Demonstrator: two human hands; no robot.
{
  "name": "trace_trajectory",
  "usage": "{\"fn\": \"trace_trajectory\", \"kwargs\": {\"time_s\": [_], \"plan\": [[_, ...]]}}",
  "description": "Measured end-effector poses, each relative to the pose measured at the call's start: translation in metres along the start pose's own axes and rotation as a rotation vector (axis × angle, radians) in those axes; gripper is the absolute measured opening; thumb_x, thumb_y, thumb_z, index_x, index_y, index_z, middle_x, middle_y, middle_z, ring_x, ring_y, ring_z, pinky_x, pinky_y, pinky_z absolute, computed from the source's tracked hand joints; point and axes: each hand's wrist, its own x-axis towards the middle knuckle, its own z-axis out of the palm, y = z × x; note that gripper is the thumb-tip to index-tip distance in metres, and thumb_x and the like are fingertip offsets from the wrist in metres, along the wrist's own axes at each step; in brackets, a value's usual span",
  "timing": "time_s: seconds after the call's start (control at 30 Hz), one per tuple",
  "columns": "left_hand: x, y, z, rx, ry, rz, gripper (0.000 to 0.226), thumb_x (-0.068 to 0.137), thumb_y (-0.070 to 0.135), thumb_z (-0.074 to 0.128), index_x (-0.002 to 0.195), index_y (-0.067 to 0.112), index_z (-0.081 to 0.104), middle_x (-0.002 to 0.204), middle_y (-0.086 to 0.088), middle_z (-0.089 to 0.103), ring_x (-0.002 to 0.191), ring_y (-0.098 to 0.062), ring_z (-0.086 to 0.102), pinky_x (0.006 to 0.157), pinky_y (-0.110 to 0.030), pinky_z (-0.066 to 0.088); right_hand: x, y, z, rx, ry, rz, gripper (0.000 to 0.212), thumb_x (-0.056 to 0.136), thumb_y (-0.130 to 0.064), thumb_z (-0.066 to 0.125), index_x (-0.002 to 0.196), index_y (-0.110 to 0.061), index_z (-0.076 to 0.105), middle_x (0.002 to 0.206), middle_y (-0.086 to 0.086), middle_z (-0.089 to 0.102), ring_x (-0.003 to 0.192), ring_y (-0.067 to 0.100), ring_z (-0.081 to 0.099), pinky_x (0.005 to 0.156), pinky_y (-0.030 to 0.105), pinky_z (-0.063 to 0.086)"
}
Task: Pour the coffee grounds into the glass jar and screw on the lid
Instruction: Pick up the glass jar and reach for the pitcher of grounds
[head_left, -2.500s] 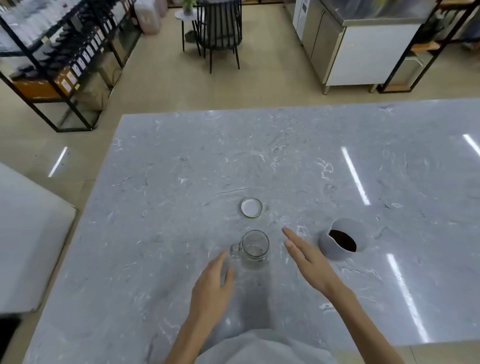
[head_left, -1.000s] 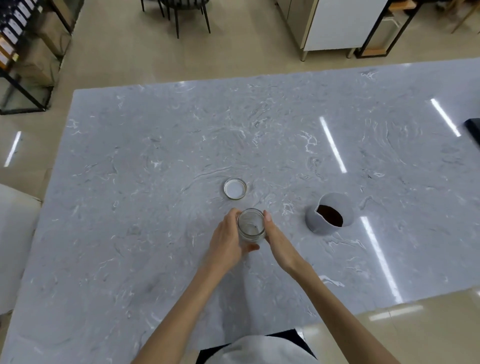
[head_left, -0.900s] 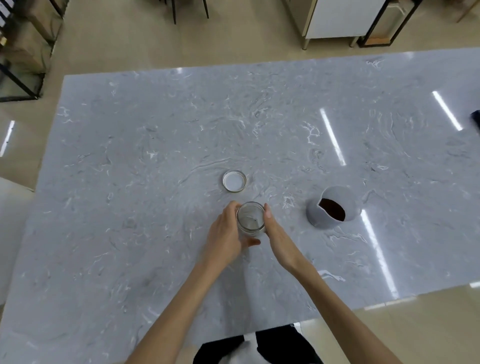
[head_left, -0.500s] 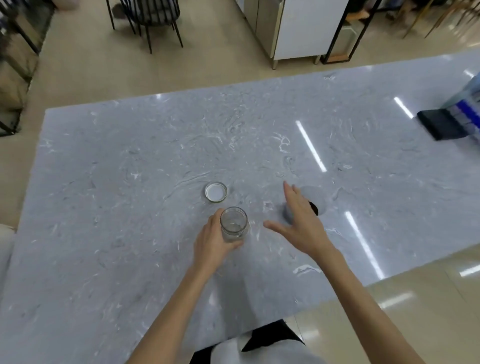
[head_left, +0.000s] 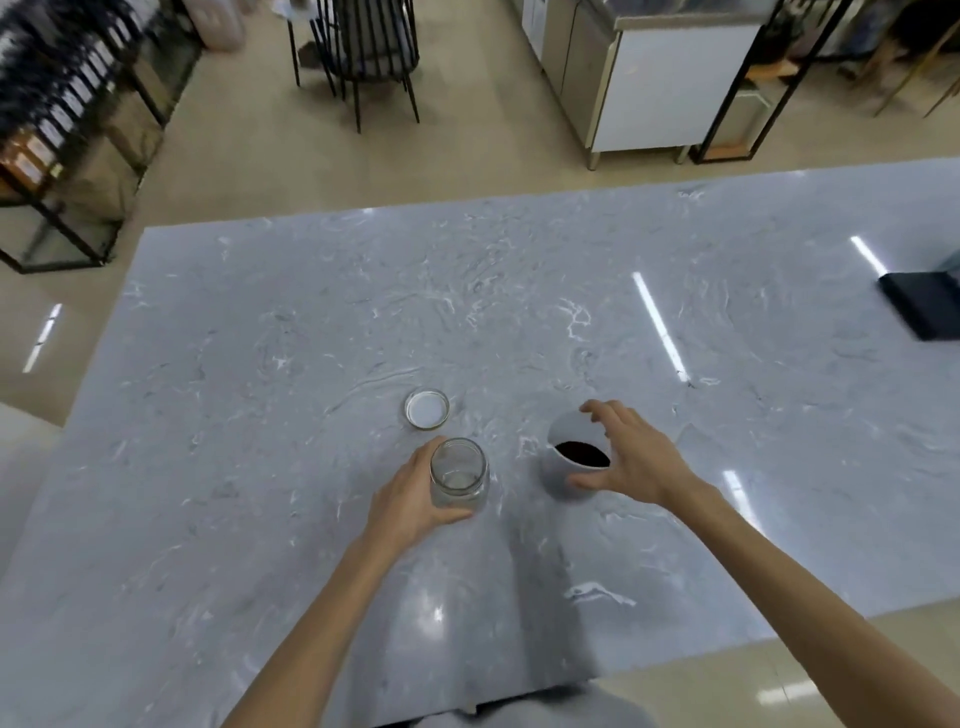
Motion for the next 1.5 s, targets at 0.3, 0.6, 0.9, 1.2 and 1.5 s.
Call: {"fn": "trace_trajectory", "kwargs": {"time_s": [0.3, 0.6, 0.9, 1.2, 1.5], "plan": [[-0.005, -0.002, 0.007, -0.037, 0.057, 0.008, 0.112, 0.059, 0.053, 0.089, 0.15, 0.03, 0.028, 0.147, 0.011, 0.046, 0.133, -0.013, 0.047, 0.1, -0.031, 0.043, 0.007, -0.017, -0.007, -0.098, 0.074, -0.108, 0.091, 0.065, -0.069, 0.073, 0.138, -0.029, 0.039, 0.135, -0.008, 0.051, 0.118, 0.017, 0.049, 0.088, 0.03, 0.044], [-0.005, -0.001, 0.005, 0.013, 0.059, 0.043, 0.11, 0.06, 0.059, 0.085, 0.15, 0.033, 0.026, 0.147, 0.014, 0.045, 0.131, -0.012, 0.047, 0.097, -0.032, 0.044, 0.017, -0.03, 0.016, 0.005, 0.132, 0.051, 0.091, 0.063, -0.067, 0.078, 0.137, -0.031, 0.039, 0.133, -0.011, 0.052, 0.119, 0.016, 0.047, 0.083, 0.03, 0.046], [-0.001, -0.002, 0.008, 0.066, 0.103, 0.094, 0.101, 0.057, 0.056, 0.087, 0.141, 0.029, 0.037, 0.131, 0.006, 0.057, 0.117, -0.023, 0.055, 0.088, -0.035, 0.045, 0.018, -0.024, 0.032, -0.006, -0.003, 0.082, 0.125, 0.056, -0.078, 0.075, 0.153, -0.024, 0.017, 0.154, -0.002, 0.03, 0.136, 0.024, 0.035, 0.1, 0.044, 0.047], [0.001, -0.007, 0.012, -0.015, 0.086, 0.101, 0.101, 0.056, 0.051, 0.09, 0.139, 0.03, 0.037, 0.123, 0.01, 0.048, 0.124, -0.013, 0.041, 0.088, -0.023, 0.039, 0.01, -0.023, 0.034, 0.062, 0.124, 0.039, 0.088, 0.066, -0.066, 0.077, 0.138, -0.037, 0.034, 0.139, -0.019, 0.05, 0.121, 0.004, 0.056, 0.083, 0.033, 0.05], [0.003, -0.011, 0.014, -0.064, 0.068, 0.103, 0.096, 0.053, 0.054, 0.087, 0.13, 0.042, 0.032, 0.117, 0.021, 0.042, 0.12, -0.01, 0.041, 0.083, -0.024, 0.037, -0.002, -0.027, 0.051, 0.174, 0.234, 0.152, 0.084, 0.068, -0.068, 0.073, 0.136, -0.04, 0.032, 0.138, -0.021, 0.048, 0.12, 0.001, 0.056, 0.078, 0.034, 0.053]]}}
